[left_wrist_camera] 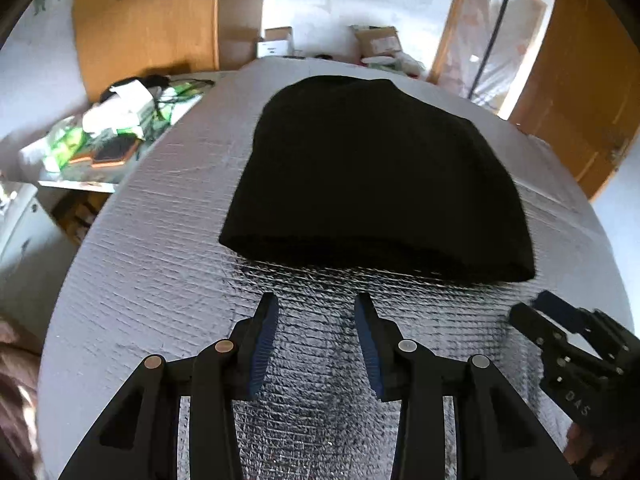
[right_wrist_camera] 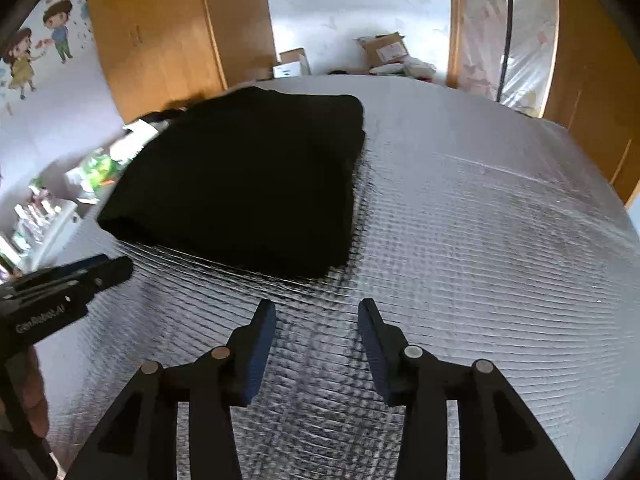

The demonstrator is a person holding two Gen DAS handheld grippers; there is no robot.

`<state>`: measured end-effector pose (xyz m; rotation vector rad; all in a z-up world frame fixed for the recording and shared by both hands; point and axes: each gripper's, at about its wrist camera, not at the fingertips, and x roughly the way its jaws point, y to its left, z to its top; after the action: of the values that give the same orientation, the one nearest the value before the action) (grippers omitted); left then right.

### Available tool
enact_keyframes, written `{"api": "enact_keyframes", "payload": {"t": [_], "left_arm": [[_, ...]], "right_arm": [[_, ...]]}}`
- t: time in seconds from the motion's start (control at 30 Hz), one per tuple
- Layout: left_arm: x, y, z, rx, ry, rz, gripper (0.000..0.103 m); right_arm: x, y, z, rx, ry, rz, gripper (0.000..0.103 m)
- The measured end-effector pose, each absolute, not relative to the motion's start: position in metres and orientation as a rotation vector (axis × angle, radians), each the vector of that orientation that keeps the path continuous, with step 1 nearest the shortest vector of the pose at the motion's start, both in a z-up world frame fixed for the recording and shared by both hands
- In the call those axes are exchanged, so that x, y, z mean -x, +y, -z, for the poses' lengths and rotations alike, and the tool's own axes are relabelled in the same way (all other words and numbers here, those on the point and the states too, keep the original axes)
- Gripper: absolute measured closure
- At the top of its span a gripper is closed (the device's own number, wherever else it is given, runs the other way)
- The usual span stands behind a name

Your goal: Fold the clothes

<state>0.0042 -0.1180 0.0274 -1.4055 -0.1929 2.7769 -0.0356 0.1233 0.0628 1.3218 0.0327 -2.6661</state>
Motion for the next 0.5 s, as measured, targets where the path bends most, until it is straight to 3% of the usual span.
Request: {"api": "enact_keyframes", "payload": {"t": [0.13,0.5], "left_arm": [[-0.005,-0.113,-0.022,1.404,-0.155,-2.825,0.062],[-0.005,-0.107,-0.017,1.357,-0.093,-2.907,0.058]], "right_arm": [[0.036,0.121,-0.06,-1.326,0.055,2.68,0.051],[0.04,0.114,-0.055,-1.315,0.108,2.725,0.045]]}}
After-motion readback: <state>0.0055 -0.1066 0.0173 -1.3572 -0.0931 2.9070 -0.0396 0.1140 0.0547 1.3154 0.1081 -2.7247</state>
